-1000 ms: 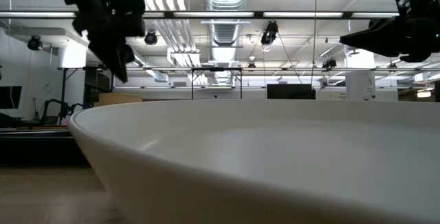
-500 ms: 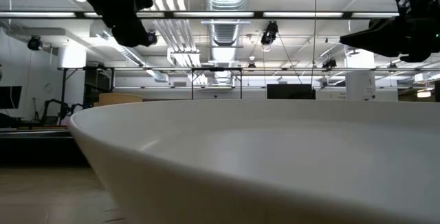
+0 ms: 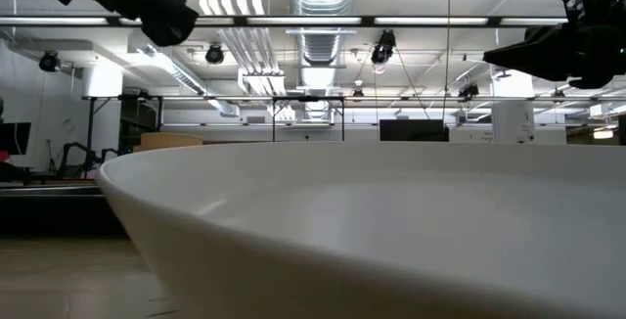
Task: Set up tray
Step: Put the white plate on the black serving tray
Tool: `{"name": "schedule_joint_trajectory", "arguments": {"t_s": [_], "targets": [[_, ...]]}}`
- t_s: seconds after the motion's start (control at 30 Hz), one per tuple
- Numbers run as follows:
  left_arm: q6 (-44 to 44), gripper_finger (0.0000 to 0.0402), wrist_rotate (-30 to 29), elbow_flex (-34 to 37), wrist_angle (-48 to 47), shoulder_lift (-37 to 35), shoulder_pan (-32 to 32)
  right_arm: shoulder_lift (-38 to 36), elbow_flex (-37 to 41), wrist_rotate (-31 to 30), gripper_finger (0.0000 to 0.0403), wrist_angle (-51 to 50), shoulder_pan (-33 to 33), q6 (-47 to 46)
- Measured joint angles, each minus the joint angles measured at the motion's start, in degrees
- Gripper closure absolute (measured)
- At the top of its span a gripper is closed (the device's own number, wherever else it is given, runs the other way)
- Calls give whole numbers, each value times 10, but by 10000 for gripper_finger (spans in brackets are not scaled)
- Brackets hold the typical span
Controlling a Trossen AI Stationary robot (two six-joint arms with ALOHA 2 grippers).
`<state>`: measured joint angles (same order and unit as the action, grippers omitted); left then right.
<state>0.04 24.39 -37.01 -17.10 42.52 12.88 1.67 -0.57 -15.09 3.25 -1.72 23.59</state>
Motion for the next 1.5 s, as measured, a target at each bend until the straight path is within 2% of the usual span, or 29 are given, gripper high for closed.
{"name": "schedule_joint_trajectory", "arguments": {"t_s": [0.3, 0.53, 0.7, 0.9, 1.33, 1.5], "targets": [[-7, 322, 0, 57, 36, -105, -1, 0, 0, 0, 335, 0, 0, 0], [-52, 322, 0, 151, 171, -156, -1, 0, 0, 0, 335, 0, 0, 0], [-55, 322, -1, 194, 202, -181, -1, 0, 0, 0, 335, 0, 0, 0], [-67, 322, -3, 247, 285, -206, -17, 0, 0, 0, 335, 0, 0, 0], [-78, 322, -9, 275, 310, -225, -90, 0, 0, 0, 335, 0, 0, 0], [-77, 322, -82, 281, 325, -226, -119, 0, 0, 0, 335, 0, 0, 0]]}}
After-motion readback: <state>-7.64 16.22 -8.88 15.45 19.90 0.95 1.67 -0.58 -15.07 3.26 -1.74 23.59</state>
